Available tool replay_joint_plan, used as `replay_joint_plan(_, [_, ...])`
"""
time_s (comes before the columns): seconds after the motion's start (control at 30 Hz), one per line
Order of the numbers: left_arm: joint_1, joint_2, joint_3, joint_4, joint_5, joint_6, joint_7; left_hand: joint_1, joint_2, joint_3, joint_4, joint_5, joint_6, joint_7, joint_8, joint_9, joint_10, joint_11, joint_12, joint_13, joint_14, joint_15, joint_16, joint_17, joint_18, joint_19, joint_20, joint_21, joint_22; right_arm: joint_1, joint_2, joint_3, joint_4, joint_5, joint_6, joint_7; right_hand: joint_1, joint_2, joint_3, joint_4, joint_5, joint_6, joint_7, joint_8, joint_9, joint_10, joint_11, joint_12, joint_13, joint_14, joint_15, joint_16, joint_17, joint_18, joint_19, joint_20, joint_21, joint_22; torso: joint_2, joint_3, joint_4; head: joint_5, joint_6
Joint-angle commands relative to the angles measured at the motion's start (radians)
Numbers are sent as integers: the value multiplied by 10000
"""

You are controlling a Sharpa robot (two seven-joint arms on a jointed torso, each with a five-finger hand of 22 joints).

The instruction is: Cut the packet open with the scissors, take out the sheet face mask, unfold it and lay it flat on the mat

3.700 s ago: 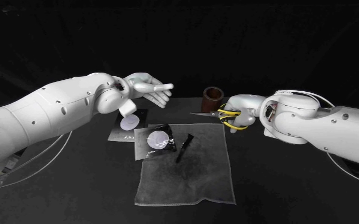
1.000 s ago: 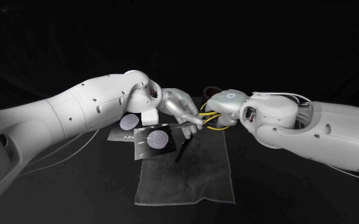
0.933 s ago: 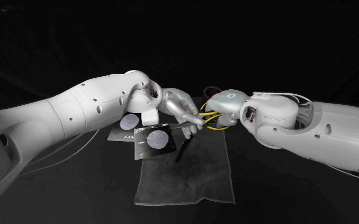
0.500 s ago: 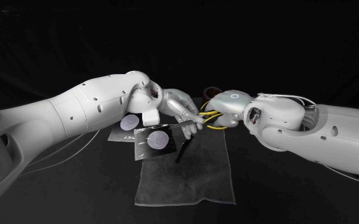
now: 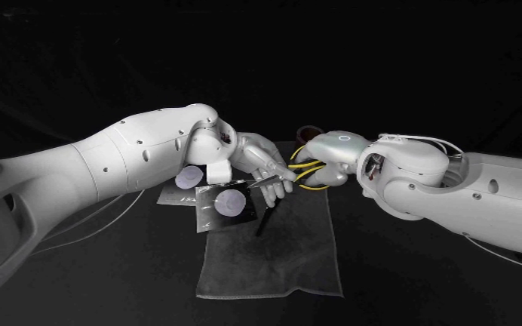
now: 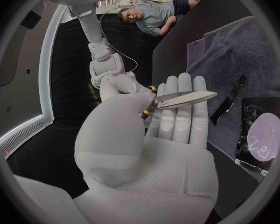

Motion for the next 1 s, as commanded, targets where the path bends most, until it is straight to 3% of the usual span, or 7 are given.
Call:
replay_joint_plan(0.03, [-2, 8, -18, -49, 136, -28, -689, -57, 76, 141, -80, 29, 25, -55, 4, 6, 105, -61, 42, 21, 83, -29, 3, 28, 131, 0, 34, -24, -20, 75, -33, 44, 81, 448, -183, 283, -45, -186, 254, 2, -23, -28, 44, 56, -58, -32, 20, -35, 11, 54, -46, 53, -55, -208, -112, -9, -85, -46, 0, -8, 3, 3, -1])
replay_joint_plan(0.33, [-2, 3, -41, -58, 97, -114, -902, -126, 112, 222, -187, 30, 62, -84, 28, 73, 147, -88, 71, 52, 125, -48, 19, 68, 141, 32, 7, -31, -33, 305, -279, 89, 24, 2268, -238, 970, -48, -820, 2084, -15, -39, -475, 335, 39, -490, -19, 258, -26, 13, 686, 75, 42, -373, -438, -1104, -15, -413, -279, 2, -20, 11, 9, 14])
replay_joint_plan(0.57, [-2, -26, -54, -87, 92, -89, -926, -177, 117, 262, -250, 29, 82, -96, 43, 116, 168, -99, 86, 70, 147, -59, 26, 92, 140, 56, -5, -32, -39, 429, -448, 104, -170, 3523, 907, 1482, -89, -1294, 3309, 8, -29, -737, -19, 28, -642, -1174, -75, 47, -3, -546, 660, -13, -857, -906, -3197, 15, -870, -469, 0, -18, 10, 27, 10])
replay_joint_plan(0.6, [-2, -30, -55, -91, 92, -87, -930, -189, 109, 268, -269, 29, 85, -99, 46, 127, 172, -103, 89, 74, 153, -62, 27, 98, 141, 62, -9, -32, -41, 444, -461, 106, -208, 3721, 1163, 1573, 18, -1292, 3526, -6, -29, -781, -44, 45, -671, -1263, -10, -28, 14, -638, 1101, 3, -893, -584, -3438, -41, -917, -488, 0, -16, 11, 30, 14])
replay_joint_plan(0.67, [-2, -35, -58, -97, 92, -77, -935, -189, 109, 268, -269, 29, 85, -99, 46, 127, 172, -103, 89, 74, 153, -62, 27, 98, 141, 62, -9, -32, -41, 466, -481, 108, -265, 4038, 1520, 1720, 213, -1216, 3793, -34, -23, -573, -110, 161, -641, -1206, 139, -16, 22, -911, 784, -37, -961, -713, -3654, 24, -952, -506, 4, -12, 10, 29, 6])
replay_joint_plan(0.73, [-2, -42, -60, -101, 93, -66, -944, -198, 109, 273, -278, 29, 88, -101, 48, 134, 175, -104, 91, 76, 157, -64, 28, 102, 141, 66, -11, -32, -42, 486, -501, 109, -314, 4317, 1604, 1947, 328, -1353, 4517, -8, -28, -296, -60, 253, -659, -1005, 494, -21, 18, -987, 1107, 51, -1002, -429, -3700, 24, -913, -477, 6, -9, 6, 32, -1])
replay_joint_plan(1.0, [-2, -57, -63, -126, 99, -6, -962, -232, 119, 299, -311, 30, 101, -109, 57, 161, 191, -112, 101, 87, 174, -72, 33, 117, 141, 84, -18, -31, -45, 516, -548, 110, -469, 5332, 720, 2838, -167, -2172, 6974, 88, -1, -912, 809, 45, -915, 77, 772, -55, -5, 475, 610, 427, -913, 234, -3745, 57, -808, -415, 2, -9, -7, 31, 0])
